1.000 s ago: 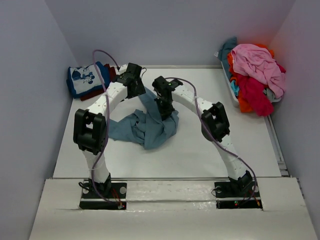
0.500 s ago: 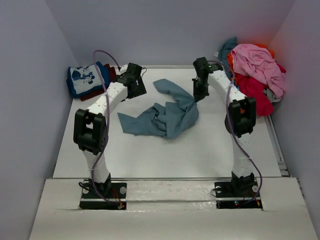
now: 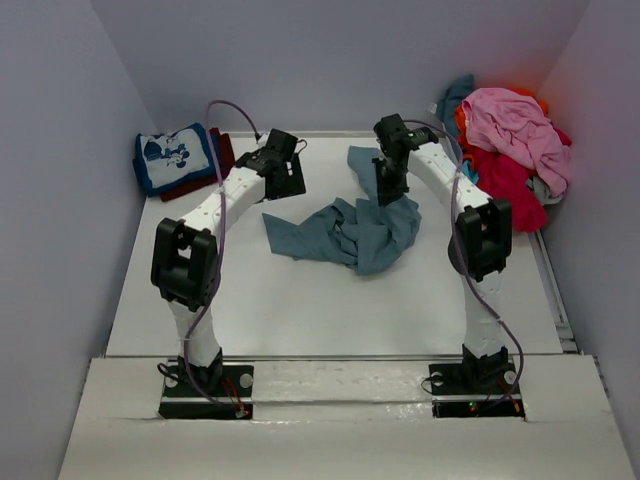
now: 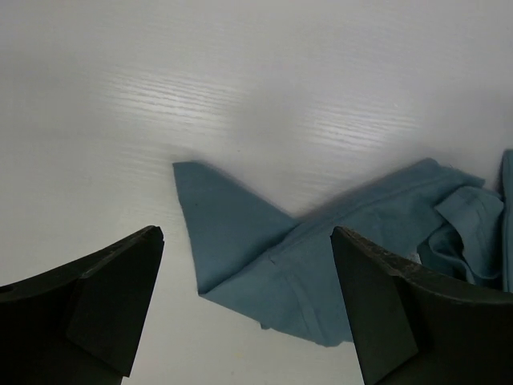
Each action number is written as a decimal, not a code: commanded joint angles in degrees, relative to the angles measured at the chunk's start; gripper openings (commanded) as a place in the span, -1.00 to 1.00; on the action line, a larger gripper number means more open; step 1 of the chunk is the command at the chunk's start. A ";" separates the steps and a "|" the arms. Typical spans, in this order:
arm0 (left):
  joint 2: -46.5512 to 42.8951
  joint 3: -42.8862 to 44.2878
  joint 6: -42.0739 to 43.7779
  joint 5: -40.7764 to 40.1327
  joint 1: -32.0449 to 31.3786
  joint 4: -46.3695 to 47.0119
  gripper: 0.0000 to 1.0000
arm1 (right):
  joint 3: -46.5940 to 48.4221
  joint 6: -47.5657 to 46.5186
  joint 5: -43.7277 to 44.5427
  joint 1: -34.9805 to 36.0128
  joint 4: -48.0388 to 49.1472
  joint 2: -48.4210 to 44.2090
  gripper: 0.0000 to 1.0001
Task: Fold and stack the t-shirts
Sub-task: Flatten out the tshirt
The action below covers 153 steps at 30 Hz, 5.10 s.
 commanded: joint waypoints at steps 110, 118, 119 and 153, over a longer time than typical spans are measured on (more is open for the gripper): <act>3.37 3.93 9.46 7.59 -6.48 0.74 0.96 | 10.83 6.21 13.86 16.55 -3.41 -19.55 -0.86; 3.63 4.28 9.38 6.54 -6.48 0.30 0.96 | 3.99 5.16 19.30 18.48 8.36 -28.68 -0.86; 3.63 4.28 9.38 6.71 -5.88 0.47 0.96 | 3.45 5.07 19.48 18.49 9.07 -29.56 -0.86; -7.88 8.66 2.96 -6.56 -0.17 1.97 -0.64 | 21.99 -27.71 49.63 37.12 33.07 -28.17 -0.86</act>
